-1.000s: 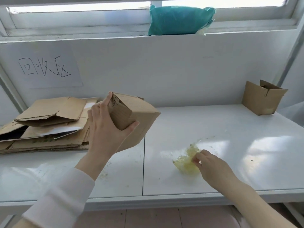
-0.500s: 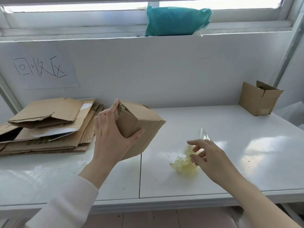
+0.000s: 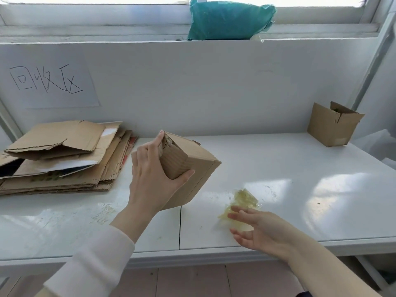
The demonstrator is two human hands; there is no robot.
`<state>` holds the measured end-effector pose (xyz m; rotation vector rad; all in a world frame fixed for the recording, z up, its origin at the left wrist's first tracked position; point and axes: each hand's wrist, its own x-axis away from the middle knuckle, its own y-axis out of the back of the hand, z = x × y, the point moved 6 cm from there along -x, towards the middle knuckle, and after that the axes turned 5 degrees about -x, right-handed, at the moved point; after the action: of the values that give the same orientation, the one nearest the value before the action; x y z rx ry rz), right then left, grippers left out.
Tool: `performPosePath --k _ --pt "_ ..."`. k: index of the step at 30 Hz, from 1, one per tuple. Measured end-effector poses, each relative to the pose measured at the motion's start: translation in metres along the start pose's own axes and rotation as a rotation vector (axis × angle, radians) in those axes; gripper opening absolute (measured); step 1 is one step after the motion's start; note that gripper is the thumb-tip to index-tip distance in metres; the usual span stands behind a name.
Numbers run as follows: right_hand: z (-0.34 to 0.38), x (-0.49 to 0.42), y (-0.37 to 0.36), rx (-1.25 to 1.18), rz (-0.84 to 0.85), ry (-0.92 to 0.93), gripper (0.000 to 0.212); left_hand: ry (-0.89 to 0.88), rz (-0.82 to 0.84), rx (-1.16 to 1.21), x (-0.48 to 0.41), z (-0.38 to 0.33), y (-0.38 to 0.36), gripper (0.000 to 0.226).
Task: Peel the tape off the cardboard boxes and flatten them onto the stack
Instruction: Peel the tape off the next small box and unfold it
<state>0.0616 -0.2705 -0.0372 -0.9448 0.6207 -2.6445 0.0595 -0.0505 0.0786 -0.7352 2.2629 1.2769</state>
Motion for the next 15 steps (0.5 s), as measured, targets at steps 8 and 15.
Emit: performPosePath --k 8,15 --pt "0.000 0.042 -0.008 -0.136 -0.027 0.095 0.024 0.014 0.065 -0.077 0.008 0.000 -0.013 0.103" --pt "0.036 0.040 0.004 1.060 -0.574 0.863 0.019 0.026 0.064 -0.045 0.007 -0.005 -0.011 0.103"
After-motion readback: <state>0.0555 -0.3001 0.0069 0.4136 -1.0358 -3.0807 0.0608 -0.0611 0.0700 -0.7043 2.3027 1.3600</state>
